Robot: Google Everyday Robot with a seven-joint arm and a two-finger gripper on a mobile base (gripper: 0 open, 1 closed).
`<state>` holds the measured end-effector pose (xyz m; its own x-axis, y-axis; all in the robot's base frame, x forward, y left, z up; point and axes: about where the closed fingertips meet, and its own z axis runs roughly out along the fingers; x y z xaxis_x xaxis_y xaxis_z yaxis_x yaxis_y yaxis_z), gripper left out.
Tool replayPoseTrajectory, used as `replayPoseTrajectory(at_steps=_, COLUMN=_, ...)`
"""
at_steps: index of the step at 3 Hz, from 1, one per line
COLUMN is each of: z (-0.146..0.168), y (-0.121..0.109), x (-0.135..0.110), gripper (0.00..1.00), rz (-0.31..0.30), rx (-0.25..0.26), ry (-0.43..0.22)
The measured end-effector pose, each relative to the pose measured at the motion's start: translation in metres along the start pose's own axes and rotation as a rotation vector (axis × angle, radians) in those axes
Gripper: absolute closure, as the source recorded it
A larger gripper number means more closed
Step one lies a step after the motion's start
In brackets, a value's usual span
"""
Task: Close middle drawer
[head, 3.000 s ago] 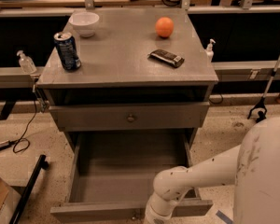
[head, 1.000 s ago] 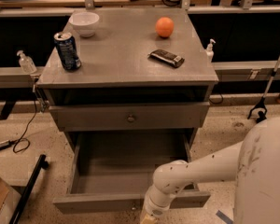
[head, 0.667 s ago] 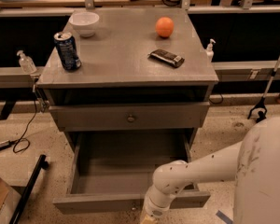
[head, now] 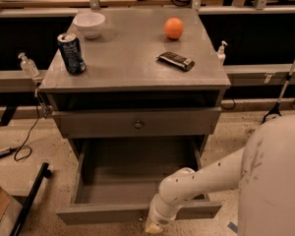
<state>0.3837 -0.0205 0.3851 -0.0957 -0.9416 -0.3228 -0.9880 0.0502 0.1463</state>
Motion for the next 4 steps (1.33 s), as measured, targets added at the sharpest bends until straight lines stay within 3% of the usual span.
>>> replayPoseTrajectory(at_steps=3, z=-0.002, y=-0.019, x=-0.006, gripper=1.0, rz=-0.042, rx=0.041, ry=-0.01)
replayPoseTrajectory(at_steps=4, z=0.013, y=-0.008, x=0.006, gripper=1.0, rz=-0.017, rx=-0.028, ry=-0.071)
